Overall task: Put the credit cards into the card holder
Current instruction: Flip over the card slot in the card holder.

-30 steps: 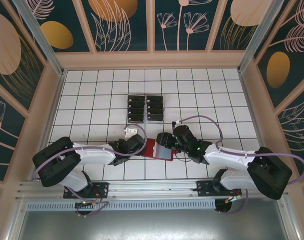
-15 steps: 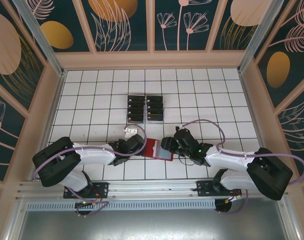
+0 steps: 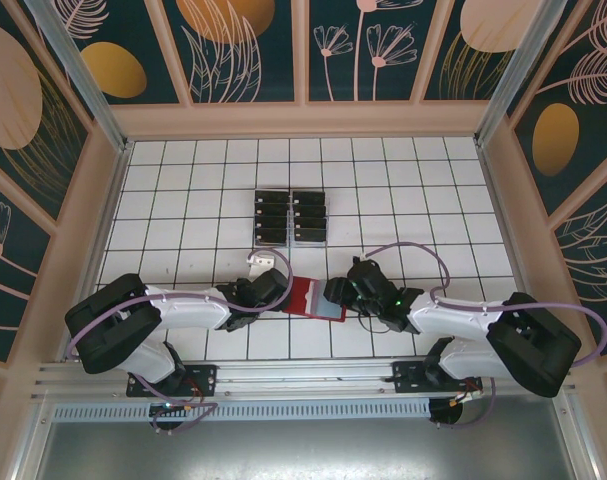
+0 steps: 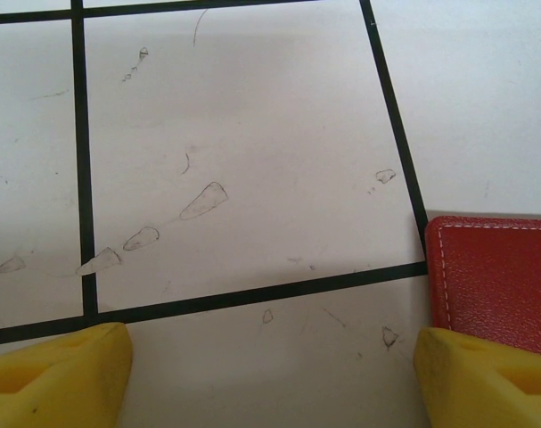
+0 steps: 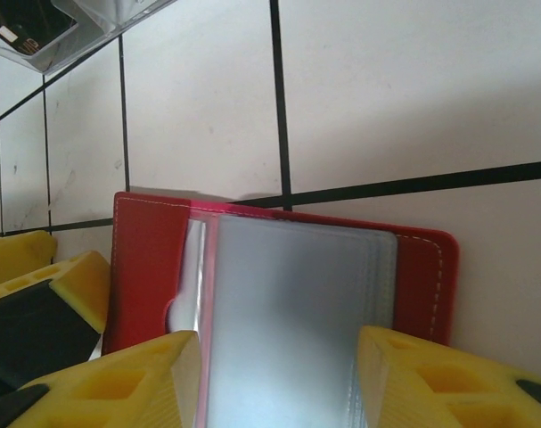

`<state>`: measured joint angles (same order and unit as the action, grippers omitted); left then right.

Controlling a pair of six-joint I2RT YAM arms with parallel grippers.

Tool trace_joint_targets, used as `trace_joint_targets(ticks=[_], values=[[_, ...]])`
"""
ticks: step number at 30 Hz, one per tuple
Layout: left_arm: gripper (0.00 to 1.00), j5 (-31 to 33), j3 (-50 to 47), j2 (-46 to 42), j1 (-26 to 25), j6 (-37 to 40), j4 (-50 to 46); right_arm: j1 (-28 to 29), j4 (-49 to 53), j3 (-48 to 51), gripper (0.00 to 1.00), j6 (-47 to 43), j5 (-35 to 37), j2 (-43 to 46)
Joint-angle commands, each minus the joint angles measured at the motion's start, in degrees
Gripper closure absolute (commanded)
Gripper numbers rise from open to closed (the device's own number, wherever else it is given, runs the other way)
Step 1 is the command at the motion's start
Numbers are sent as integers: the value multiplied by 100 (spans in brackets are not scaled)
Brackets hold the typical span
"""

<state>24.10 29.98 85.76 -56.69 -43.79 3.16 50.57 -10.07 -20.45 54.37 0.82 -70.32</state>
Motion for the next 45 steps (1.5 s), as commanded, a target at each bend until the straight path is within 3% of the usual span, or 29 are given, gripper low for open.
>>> trace_joint_targets(ticks=[1, 16, 37, 45], values=[[18, -671, -182, 191, -114, -218, -171, -49, -61, 93, 51, 71, 183, 12], [18, -700, -222, 205, -108, -219, -79, -51, -500, -264, 52, -154, -165, -580], [19, -724, -343, 132, -109, -259, 64, 206, -288, -716, 53, -173, -188, -438], [19, -378, -838, -1008, -115, -876, -244, 447, -721, -1190, 53, -165, -433, -1314]])
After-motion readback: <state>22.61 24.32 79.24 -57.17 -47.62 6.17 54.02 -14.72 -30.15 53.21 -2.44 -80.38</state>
